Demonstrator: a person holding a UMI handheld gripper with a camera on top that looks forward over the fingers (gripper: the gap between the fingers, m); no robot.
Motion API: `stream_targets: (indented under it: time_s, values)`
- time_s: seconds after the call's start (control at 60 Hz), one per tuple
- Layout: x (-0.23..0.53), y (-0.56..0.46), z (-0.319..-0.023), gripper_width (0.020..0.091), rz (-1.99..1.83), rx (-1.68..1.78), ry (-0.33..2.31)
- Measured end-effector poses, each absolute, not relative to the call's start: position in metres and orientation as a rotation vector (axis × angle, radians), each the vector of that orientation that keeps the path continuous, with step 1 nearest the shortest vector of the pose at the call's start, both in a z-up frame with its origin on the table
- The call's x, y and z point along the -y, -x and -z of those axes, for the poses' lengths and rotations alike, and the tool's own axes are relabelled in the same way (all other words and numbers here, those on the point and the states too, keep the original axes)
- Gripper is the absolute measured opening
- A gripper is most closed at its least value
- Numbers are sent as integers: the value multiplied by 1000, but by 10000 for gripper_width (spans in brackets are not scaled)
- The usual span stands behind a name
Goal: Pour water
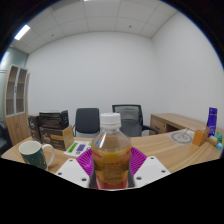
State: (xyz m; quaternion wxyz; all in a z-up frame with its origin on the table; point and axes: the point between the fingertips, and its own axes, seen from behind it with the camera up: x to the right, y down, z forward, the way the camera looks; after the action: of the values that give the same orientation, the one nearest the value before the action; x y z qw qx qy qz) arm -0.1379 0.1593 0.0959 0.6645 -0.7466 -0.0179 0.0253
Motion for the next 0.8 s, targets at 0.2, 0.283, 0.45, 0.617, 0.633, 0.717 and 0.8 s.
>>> stream_targets:
  time_s: [0.2,0.283,0.45,0.617,0.633,0.717,0.8]
  values:
    - [-160,138,-96,521,-79,35,1690]
    - [-159,139,-93,609,-79,80,1722]
    - [-123,128,-110,839,-181,67,1755]
    - [-34,118,-135,840,-158,93,1743]
    - [-22,118,-138,839,-162,92,1741]
    - [34,123,-150,839,-196,101,1724]
    - [87,131,-154,836,-240,118,1714]
